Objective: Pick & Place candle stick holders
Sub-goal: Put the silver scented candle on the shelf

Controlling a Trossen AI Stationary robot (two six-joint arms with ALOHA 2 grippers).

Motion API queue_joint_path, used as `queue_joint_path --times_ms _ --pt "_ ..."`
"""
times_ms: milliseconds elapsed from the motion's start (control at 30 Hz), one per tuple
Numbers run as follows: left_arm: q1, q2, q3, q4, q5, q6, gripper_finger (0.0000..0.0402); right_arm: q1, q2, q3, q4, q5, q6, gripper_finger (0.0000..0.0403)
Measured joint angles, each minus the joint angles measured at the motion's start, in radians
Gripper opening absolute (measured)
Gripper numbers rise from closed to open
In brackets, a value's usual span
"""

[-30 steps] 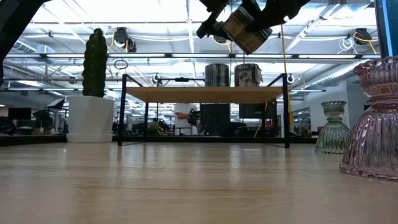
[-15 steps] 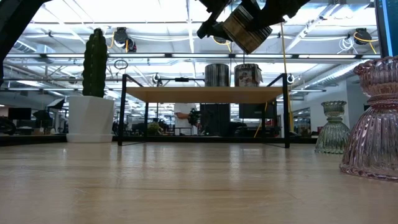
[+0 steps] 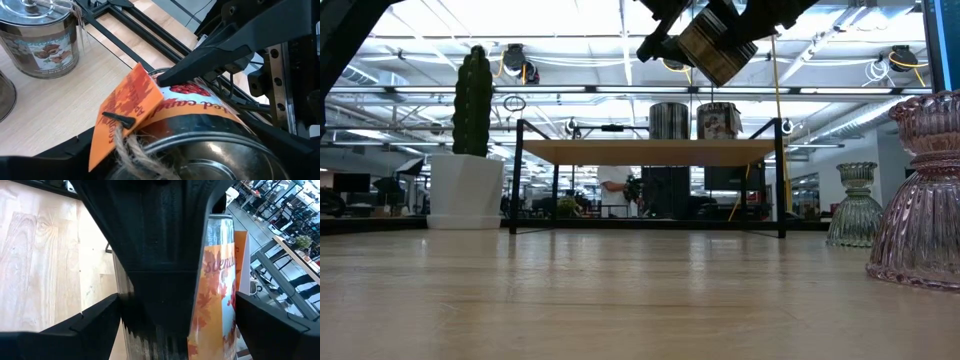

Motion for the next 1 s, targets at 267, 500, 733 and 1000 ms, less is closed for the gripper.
queue_joint_path --times_ms 267,500,733,1000 --pt "0.004 -0.025 0.0 -0.014 -0.016 0.021 0.0385 0.015 0.001 0.0 0.023 0.001 0.023 0.0337" --pt "0.008 -0.052 0.004 0.028 -0.019 0.039 0.0392 0.025 0.003 -0.003 0.035 -0.009 0.06 0.0337" --pt "0.011 -0.058 0.002 0.027 -0.027 0.061 0.0372 0.025 0.003 -0.003 0.042 -0.005 0.114 0.0337" --pt "0.023 -0.123 0.002 -0.011 -0.094 0.087 0.036 0.026 0.002 -0.08 0.162 -0.004 0.214 0.0337"
